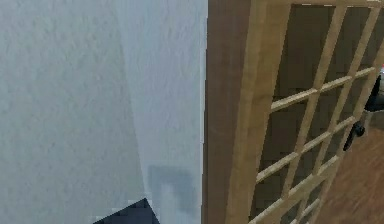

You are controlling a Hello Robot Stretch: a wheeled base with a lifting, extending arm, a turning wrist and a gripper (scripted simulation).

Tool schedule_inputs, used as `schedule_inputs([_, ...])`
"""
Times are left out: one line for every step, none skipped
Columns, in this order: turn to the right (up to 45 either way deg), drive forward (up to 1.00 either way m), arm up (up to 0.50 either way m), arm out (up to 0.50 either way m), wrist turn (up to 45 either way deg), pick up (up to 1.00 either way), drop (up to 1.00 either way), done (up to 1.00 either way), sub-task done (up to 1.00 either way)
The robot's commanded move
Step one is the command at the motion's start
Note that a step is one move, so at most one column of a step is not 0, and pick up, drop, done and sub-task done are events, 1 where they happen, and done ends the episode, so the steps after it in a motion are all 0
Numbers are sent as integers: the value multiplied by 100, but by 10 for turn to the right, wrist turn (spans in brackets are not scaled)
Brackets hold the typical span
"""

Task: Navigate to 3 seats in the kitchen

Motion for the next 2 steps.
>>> schedule_inputs([450, 0, 0, 0, 0, 0, 0, 0, 0])
schedule_inputs([450, 0, 0, 0, 0, 0, 0, 0, 0])
